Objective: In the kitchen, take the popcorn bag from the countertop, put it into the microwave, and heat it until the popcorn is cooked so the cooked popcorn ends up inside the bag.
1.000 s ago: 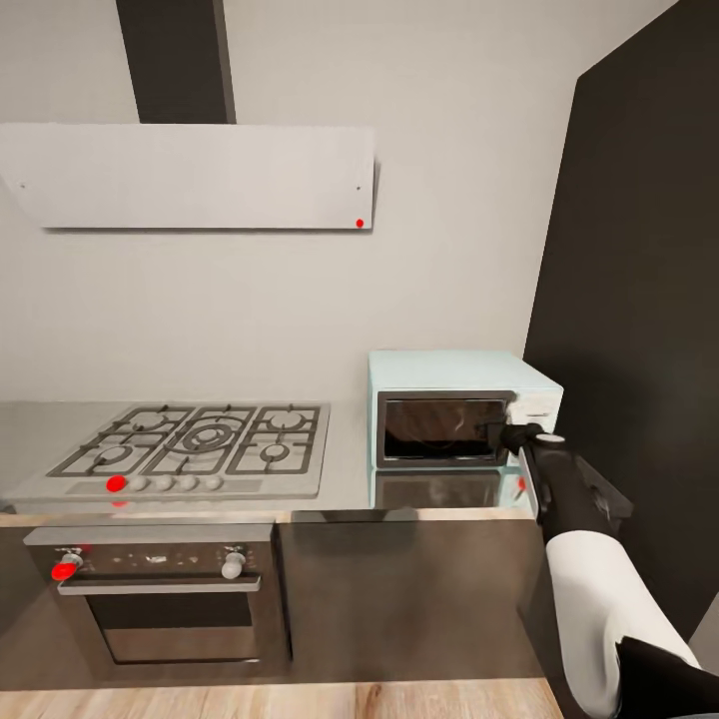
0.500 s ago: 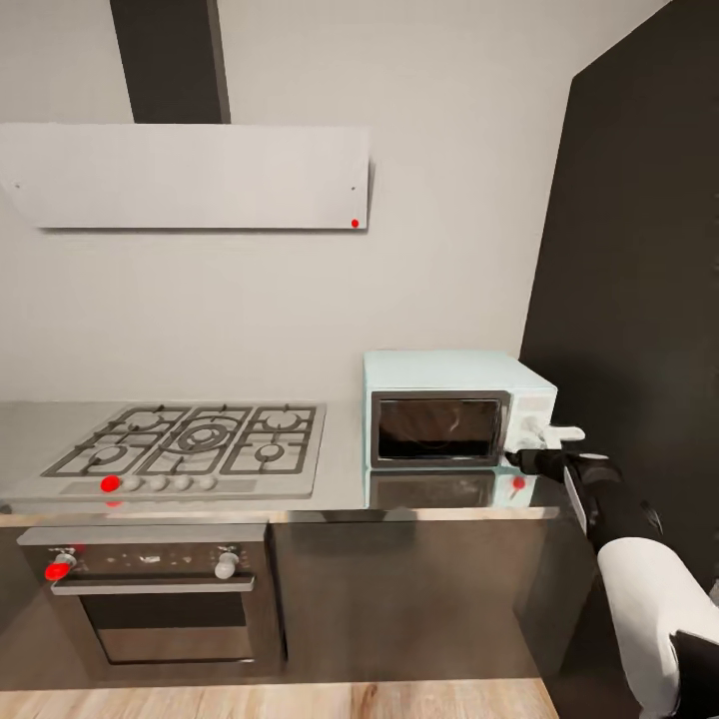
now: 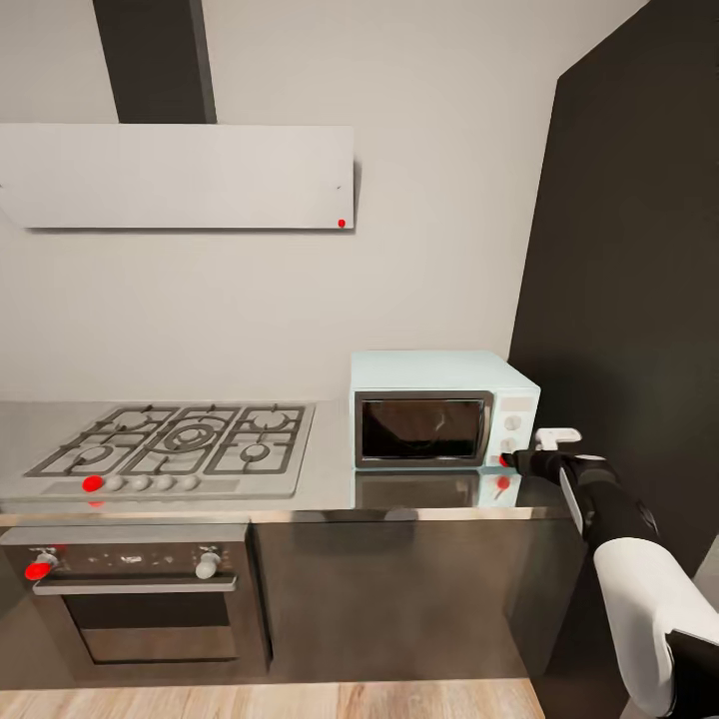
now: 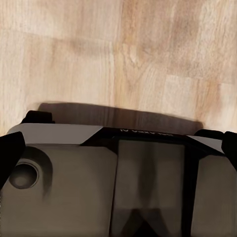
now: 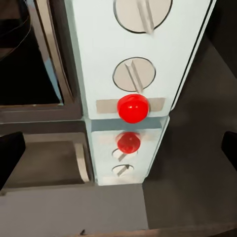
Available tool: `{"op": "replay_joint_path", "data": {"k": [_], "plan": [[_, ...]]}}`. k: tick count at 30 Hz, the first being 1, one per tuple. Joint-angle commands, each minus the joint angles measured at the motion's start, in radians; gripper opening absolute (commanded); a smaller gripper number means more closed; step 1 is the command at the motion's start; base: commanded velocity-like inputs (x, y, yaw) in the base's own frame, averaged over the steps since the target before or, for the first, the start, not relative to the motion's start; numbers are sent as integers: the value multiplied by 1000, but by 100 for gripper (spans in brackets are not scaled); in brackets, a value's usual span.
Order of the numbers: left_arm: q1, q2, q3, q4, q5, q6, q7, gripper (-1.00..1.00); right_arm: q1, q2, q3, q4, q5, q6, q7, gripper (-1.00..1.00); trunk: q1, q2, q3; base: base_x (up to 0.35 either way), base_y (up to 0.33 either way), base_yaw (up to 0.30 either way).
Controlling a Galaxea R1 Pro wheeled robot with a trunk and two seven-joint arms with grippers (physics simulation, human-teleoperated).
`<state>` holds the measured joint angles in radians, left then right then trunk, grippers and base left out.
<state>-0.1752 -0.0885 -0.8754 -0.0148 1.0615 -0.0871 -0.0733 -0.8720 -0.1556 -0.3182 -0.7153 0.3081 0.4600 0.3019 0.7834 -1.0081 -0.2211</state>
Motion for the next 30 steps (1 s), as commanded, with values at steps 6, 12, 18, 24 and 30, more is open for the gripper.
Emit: {"op": "replay_joint_path", "data": {"k": [6,12,18,24,30], "plan": [[-1,0,-8,2,11,-3,-5,100,-1,2,-4,30,1,-28,2,100,0,-1,-1,0,0,0],[-1,0,-8,3,11,-3,-5,100,-1,3,-4,108,0,-165,-20,100,0,-1,-1,0,0,0],[-1,0,-8,3,11,-3,-5,100,-1,1,-4,128,-70,-180,-85,100,0,-1,-1,0,0,0],[-1,0,-8,3,10,-3,-5,100,-1,1,-4,131,-83,-181,-108,100,0,-1,-1,0,0,0],[-1,0,-8,2,9,-3,-5,100,-1,0,-3,159,-77,-198,-108,100,0,-1,-1,0,0,0]]}}
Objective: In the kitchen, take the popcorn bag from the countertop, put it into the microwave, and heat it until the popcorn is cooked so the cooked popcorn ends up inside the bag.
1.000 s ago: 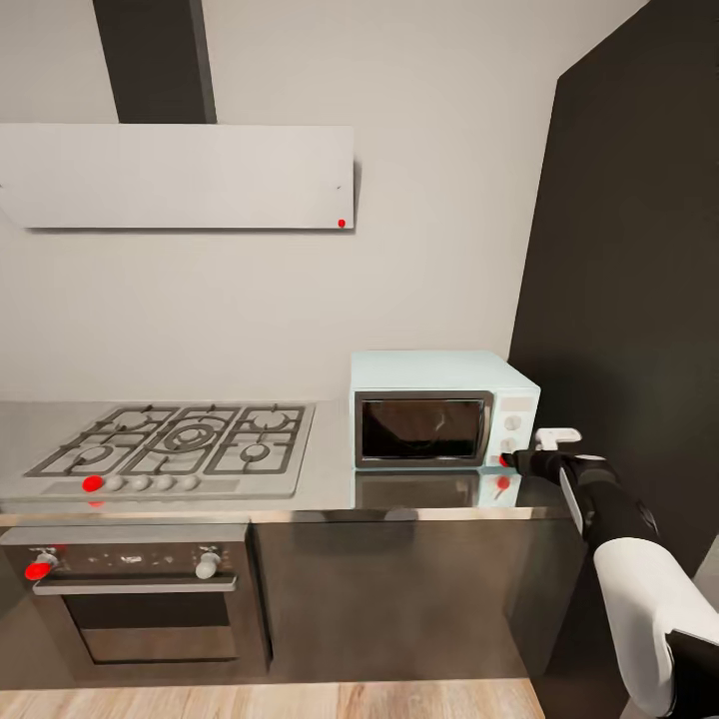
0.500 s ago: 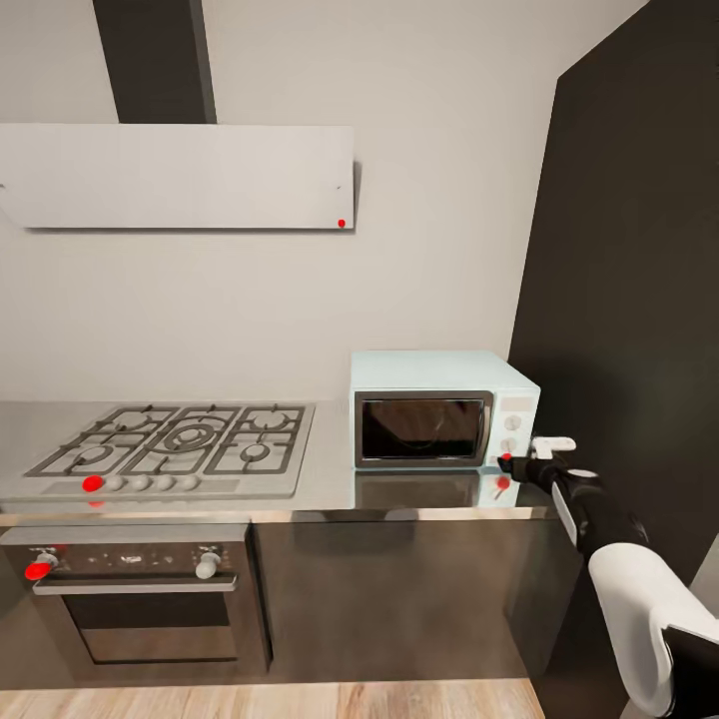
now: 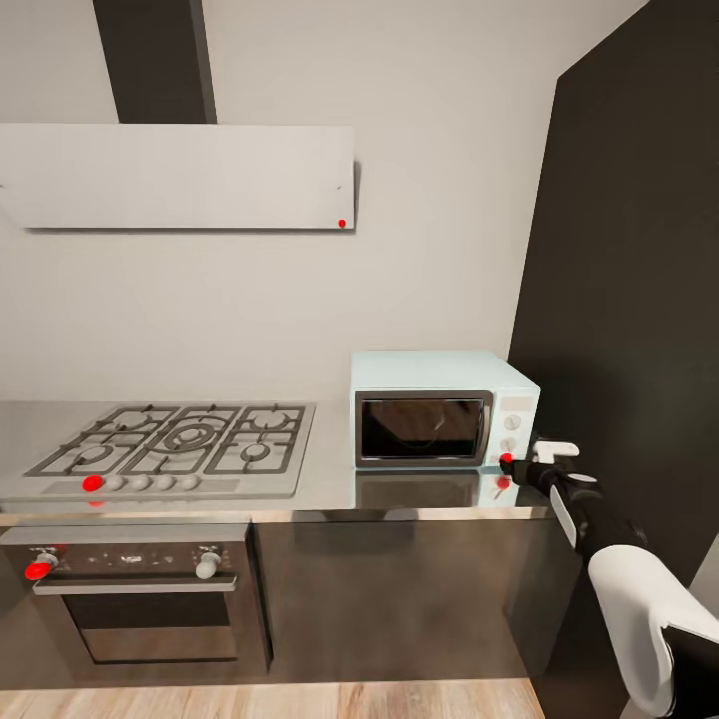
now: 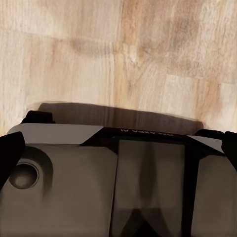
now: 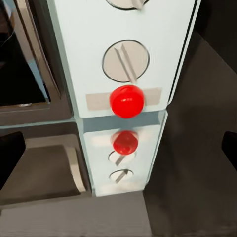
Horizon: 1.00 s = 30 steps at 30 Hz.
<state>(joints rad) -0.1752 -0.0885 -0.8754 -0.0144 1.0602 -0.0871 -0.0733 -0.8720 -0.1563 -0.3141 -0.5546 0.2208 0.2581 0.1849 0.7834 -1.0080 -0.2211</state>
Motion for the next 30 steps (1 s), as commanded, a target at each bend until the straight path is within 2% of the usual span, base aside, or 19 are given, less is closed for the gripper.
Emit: {"op": "replay_joint_path", "data": {"k": [1,4,13,14,30], "plan": [[-1,0,-8,2,11,-3,-5,100,-1,-1,-4,26,14,-29,9,100,0,-1,-1,0,0,0],[-1,0,-8,2,11,-3,-5,100,-1,-7,-1,72,17,-98,10,100,0,-1,-1,0,0,0],[-1,0,-8,3,12,-3,-5,100,-1,-9,-3,79,11,-115,9,100,0,-1,-1,0,0,0],[-1,0,-8,4,12,-3,-5,100,-1,-9,-3,79,10,-115,9,-100,0,-1,-1,0,0,0],[-1,-1,-7,4,13,-3,-1,100,-1,-15,-3,79,16,-116,11,-100,0,-1,-1,17,-9,0]]}}
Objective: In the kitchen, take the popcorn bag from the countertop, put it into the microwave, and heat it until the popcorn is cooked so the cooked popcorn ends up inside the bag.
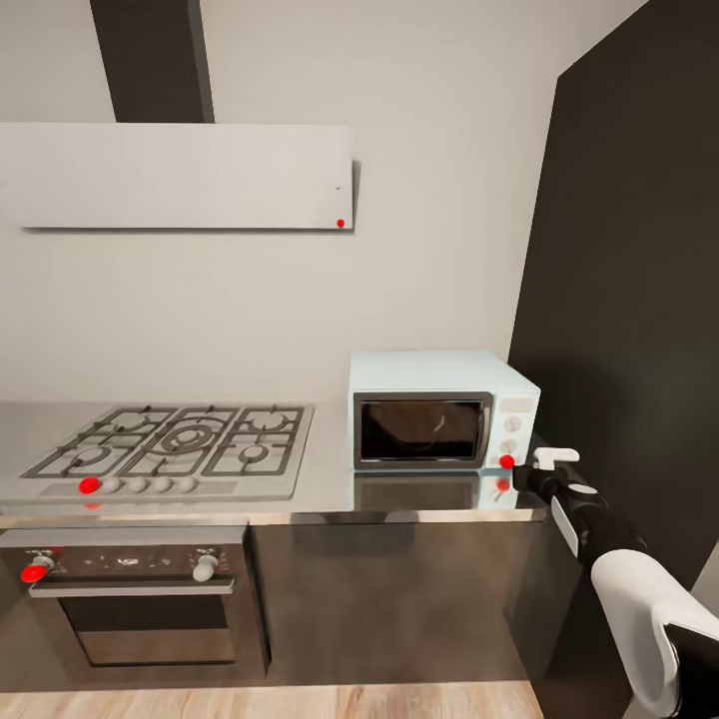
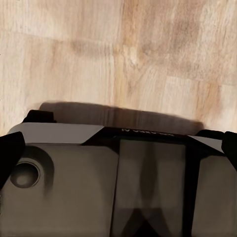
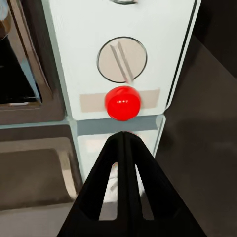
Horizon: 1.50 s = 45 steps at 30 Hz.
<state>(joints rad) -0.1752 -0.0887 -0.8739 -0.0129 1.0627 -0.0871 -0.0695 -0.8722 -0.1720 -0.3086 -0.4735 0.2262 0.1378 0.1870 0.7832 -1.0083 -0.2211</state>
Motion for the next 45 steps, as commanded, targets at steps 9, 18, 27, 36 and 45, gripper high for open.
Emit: {"op": "replay_joint_path", "data": {"k": [9,18,27,36,45], "plan": [[-1,0,-5,4,12,-3,-4,100,-1,2,-2,-1,13,5,11,-100,0,-1,-1,187,-126,0],[-1,1,-4,4,13,-3,-4,100,1,14,2,24,34,3,7,-100,0,-1,-1,6,-4,0],[-1,1,-4,4,14,-3,-4,100,0,2,2,58,69,39,-4,-100,0,-1,-1,0,0,0],[-1,1,-4,4,13,-3,-4,100,0,9,0,62,69,76,-31,-100,0,-1,-1,0,0,0],[-1,1,-5,4,13,-3,-4,100,1,17,0,65,54,28,-29,-100,0,-1,-1,0,0,0]]}}
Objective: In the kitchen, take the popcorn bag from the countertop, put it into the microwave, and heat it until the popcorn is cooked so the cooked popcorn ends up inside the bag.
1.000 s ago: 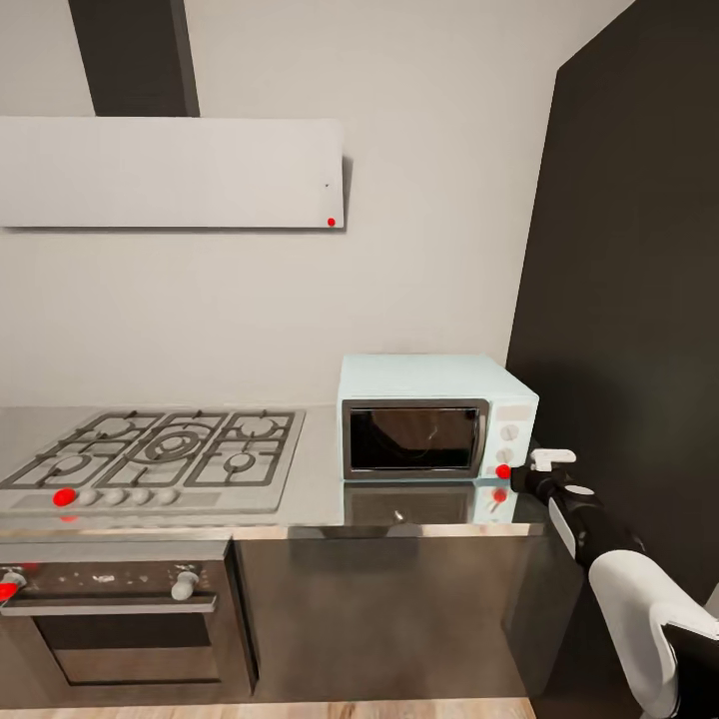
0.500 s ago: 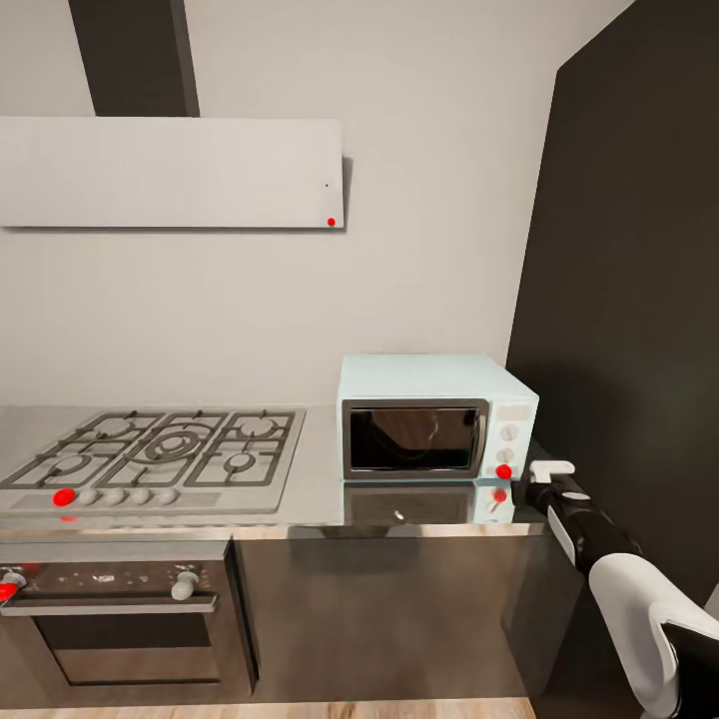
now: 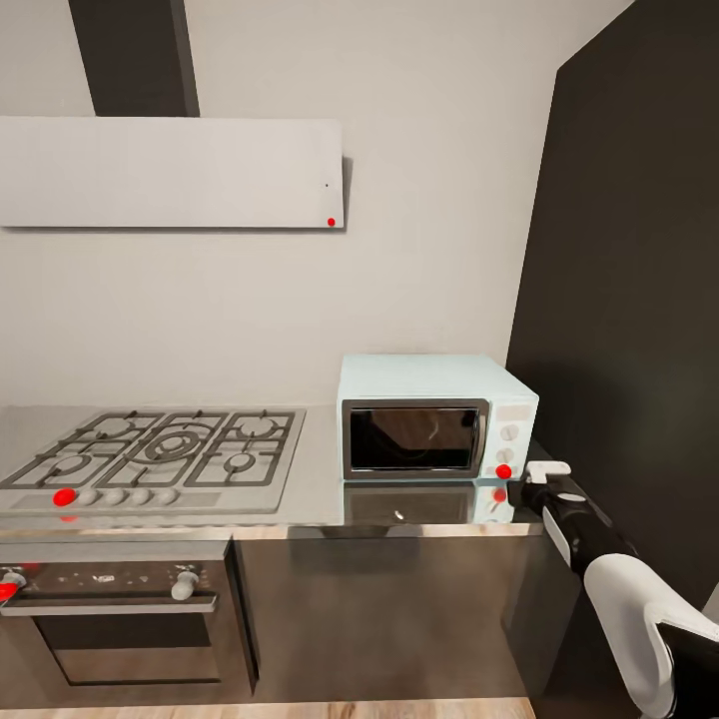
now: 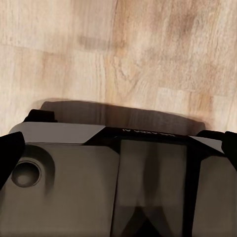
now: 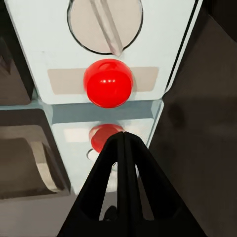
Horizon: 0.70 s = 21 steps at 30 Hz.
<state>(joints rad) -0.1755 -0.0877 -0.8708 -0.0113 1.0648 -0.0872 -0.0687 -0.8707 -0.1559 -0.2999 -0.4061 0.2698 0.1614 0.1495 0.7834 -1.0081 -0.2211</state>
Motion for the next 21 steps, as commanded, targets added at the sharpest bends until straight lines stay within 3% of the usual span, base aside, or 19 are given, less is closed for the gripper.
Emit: {"op": "replay_joint_path", "data": {"k": [1,21], "plan": [[-1,0,-8,2,11,-3,-5,100,-1,1,-8,-2,11,3,9,-100,0,-1,-1,0,0,0],[-1,0,-7,2,11,-3,-5,100,-1,2,-8,0,15,-2,9,-100,0,-1,-1,149,0,0]]}}
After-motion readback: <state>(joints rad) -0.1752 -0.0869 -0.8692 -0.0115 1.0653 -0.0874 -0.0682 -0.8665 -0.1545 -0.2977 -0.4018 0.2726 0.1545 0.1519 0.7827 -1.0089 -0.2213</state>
